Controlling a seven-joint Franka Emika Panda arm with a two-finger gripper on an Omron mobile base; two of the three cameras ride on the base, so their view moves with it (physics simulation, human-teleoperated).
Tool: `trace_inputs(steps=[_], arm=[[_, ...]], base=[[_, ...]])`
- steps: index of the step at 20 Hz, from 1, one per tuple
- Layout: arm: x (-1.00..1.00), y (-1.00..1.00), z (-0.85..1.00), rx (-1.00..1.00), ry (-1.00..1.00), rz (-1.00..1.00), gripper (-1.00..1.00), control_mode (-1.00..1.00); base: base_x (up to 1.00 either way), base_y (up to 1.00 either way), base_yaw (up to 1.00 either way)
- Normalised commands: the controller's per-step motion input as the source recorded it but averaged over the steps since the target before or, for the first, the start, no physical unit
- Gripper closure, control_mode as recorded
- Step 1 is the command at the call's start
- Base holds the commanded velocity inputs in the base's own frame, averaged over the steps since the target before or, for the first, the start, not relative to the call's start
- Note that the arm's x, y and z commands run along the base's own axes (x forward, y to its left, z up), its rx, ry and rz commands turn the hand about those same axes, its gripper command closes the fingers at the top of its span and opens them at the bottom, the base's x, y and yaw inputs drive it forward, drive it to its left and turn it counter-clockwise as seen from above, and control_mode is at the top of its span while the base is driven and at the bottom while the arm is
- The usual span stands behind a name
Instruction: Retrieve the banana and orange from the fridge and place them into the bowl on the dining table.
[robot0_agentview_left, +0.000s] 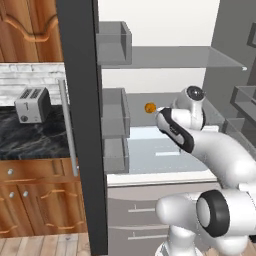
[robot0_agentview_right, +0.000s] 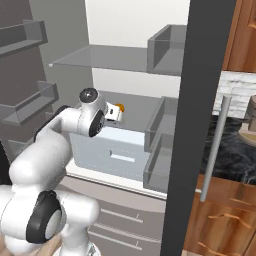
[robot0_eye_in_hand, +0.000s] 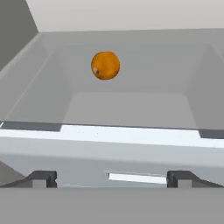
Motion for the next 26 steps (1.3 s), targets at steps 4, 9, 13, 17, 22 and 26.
trace_inputs(steps=[4,9,13,17,22,26], arm=[[0.72,0.10,0.00,0.00,0.00,0.00,-1.00,-1.00],[0.60,0.03,0.00,0.00,0.00,0.00,-1.00,-1.00],[0.51,0.00,-0.01,0.00,0.00,0.00,-1.00,-1.00],[0.46,0.00,-0.14,0.00,0.00,0.00,-1.00,-1.00],[0.46,0.00,-0.25,0.00,0.00,0.00,-1.00,-1.00],[0.47,0.00,-0.25,0.00,0.00,0.00,-1.00,-1.00]], base=[[0.00,0.00,0.00],[0.00,0.00,0.00],[0.00,0.00,0.00],[0.00,0.00,0.00],[0.00,0.00,0.00],[0.00,0.00,0.00]])
